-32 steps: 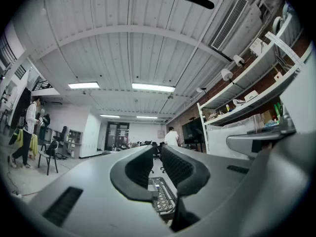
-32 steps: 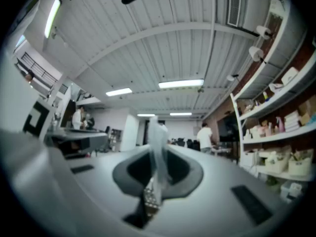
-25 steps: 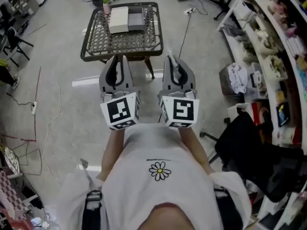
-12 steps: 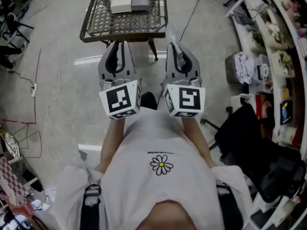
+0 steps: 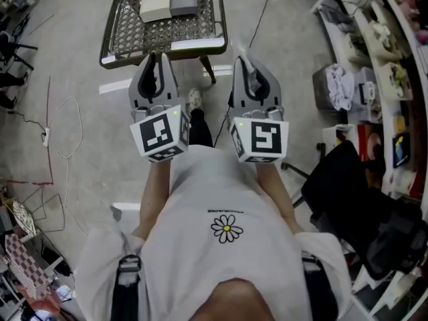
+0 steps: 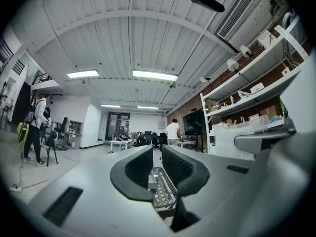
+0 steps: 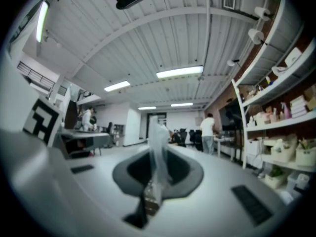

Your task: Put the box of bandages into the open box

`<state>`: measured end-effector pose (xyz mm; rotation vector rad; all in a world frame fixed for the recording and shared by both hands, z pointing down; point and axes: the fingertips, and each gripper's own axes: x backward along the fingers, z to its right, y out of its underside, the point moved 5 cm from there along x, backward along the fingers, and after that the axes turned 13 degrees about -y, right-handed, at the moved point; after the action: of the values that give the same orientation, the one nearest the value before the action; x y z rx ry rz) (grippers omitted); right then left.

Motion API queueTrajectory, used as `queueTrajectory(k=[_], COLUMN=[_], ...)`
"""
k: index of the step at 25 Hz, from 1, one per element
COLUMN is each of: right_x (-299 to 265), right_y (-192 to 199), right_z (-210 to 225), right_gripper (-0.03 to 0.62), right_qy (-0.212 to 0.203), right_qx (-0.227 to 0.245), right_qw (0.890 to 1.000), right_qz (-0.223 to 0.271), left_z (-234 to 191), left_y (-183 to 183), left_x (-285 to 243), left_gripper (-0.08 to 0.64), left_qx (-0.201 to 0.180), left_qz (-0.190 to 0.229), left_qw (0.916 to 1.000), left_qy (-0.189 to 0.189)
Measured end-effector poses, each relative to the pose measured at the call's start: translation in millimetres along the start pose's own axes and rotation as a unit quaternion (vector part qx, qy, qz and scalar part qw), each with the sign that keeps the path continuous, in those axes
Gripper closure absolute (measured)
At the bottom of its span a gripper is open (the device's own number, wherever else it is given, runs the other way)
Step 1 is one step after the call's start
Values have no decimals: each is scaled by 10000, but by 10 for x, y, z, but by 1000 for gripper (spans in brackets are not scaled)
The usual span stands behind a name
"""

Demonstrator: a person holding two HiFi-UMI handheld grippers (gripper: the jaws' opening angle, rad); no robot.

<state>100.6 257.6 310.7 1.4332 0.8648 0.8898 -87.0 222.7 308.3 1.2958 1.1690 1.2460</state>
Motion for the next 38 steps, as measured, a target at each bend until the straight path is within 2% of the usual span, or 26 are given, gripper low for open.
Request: queueTrajectory(k=[7,11,17,23,27,32,38], right_x=[-656,-1284,-2382,-3256,-3561,-3807,-4028], right_y=[147,127,19,90,179,261,302], right_z=[416,658,997,1194,1255,1254,1295], right_gripper=[552,551,551,552,552,551,552], right_qy=[132,229,351,379,387,267,176], right_qx=[-22,106,671,648,660,822,995], right_qw=[9998,9995,9964,9950,9929,9895,9859], right_qz=[-173,-214,-375,-663,-913,-1155,-1330], left_z=[113,86,17,-181,-250,-249,-289], left_y=[159,164,251,331,426,540,560], left_x=[-831,-1504,-2654,-3549,-3862,-4037,-4126], left_gripper=[485,485,485,488,492,495,508], left_qx=[-88,-72,-4,121,60,164,214], left_qz=[-99,-72,-66,-111,-180,-332,-339], left_qw=[9999,9999,9998,9995,9995,9989,9992], left_qy=[88,108,197,259,259,292,59])
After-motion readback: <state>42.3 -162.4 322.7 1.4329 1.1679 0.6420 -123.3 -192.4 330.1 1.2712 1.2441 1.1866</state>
